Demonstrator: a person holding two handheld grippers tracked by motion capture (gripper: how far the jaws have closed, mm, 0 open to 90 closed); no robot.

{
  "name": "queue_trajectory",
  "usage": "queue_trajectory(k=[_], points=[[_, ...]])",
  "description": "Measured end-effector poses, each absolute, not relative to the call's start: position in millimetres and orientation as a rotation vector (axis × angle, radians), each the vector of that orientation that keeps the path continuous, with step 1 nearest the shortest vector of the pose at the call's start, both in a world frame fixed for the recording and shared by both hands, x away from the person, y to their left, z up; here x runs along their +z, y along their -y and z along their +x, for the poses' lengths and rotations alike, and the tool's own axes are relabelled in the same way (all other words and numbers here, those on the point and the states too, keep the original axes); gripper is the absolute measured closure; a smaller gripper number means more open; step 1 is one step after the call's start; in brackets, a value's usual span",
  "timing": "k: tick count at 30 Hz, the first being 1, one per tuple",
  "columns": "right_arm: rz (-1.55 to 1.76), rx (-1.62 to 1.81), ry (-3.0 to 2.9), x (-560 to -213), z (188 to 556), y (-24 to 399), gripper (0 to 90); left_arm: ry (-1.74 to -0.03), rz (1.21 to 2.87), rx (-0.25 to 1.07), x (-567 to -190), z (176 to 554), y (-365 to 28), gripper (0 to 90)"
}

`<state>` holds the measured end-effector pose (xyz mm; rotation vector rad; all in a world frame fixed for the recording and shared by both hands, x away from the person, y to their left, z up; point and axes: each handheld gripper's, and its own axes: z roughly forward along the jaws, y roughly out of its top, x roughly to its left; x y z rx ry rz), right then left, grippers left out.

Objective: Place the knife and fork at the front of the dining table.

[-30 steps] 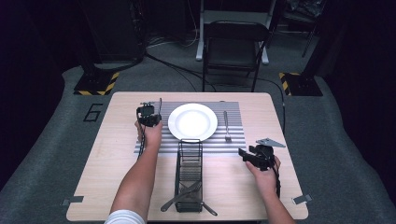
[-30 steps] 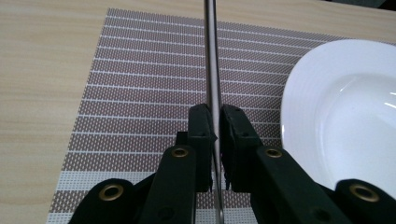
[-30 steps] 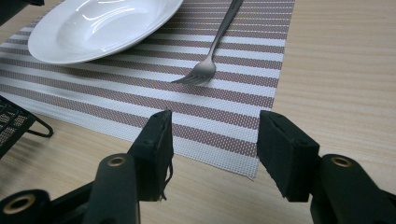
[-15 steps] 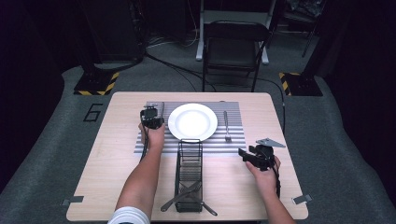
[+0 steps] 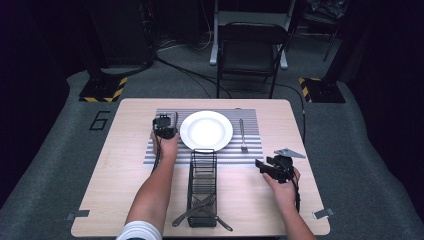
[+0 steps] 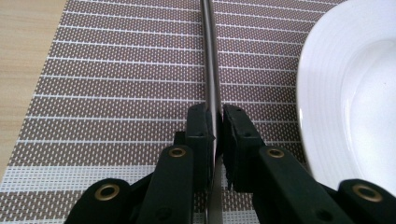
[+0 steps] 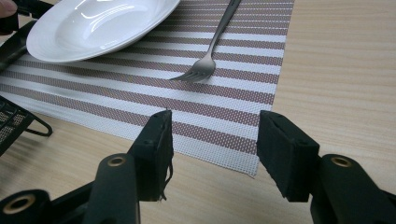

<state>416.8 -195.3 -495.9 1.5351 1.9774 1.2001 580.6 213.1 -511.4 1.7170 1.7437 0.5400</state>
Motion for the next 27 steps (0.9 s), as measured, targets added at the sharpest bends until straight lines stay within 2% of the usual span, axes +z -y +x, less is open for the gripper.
queue_trajectory(k=[19,27], points=[[1.538,1.215,-1.961,-494.5,412.3,197.2,45.2,-1.740,1.716,0.557,-512.0,579.5,-218.0,78.1],[1.528,1.212,-1.958,-493.9,410.3,198.3,45.1,-1.729,1.716,0.541,-509.0,576.2,-221.8,69.3]])
